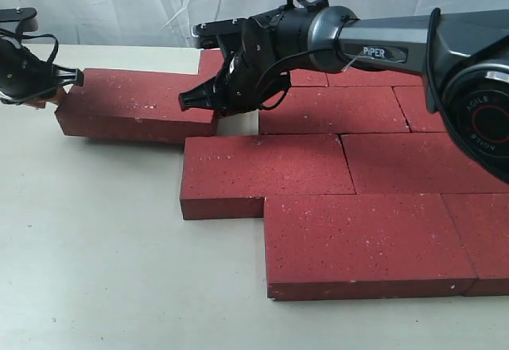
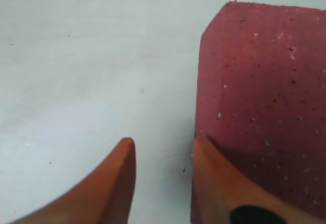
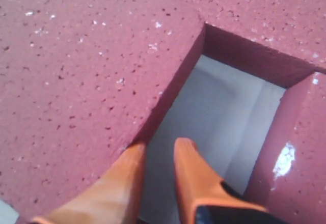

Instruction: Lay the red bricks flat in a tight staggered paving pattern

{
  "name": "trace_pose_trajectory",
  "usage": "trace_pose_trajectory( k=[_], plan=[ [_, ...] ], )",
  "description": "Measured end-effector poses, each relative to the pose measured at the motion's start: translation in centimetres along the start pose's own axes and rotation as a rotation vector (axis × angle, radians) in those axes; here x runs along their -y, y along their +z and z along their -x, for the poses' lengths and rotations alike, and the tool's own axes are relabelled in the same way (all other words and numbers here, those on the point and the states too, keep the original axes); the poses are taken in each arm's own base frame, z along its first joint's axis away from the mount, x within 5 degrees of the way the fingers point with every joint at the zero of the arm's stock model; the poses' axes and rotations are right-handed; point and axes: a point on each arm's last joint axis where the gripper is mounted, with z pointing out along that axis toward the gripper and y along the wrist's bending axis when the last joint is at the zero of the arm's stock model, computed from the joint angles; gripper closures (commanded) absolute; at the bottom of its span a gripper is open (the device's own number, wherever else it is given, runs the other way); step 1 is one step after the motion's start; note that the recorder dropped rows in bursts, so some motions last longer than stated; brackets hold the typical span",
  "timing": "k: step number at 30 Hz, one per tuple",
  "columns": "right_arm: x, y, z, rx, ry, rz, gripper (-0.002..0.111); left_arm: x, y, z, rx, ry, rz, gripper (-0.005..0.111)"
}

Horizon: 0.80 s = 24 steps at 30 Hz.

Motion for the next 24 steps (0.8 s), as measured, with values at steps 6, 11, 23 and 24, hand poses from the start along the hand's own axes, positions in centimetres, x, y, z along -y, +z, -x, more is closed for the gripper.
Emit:
trace_pose_trajectory(
  k=[6,11,23,24],
  plan=[
    [0.3,-0.1,0.2,0.012,0.024,0.007,0.067,-1.4,-1.3,0.1,-0.004,-0.064,-0.009,0.067],
    [0.4,-1.7,1.2,0.05,0.045,0.02,0.067,-1.8,-1.9,0.1,-0.009,-0.111,-0.028,0.067],
    [0.7,-3.2,1.9,0.06,0.039,0.009,0.067,-1.8,-1.8,-0.2,-0.042,-0.098,-0.029,0.067],
    [0.8,-3.2,1.9,0.055,0.036,0.006,0.067,-1.8,-1.8,-0.3,-0.046,-0.097,-0.028,0.067]
  ],
)
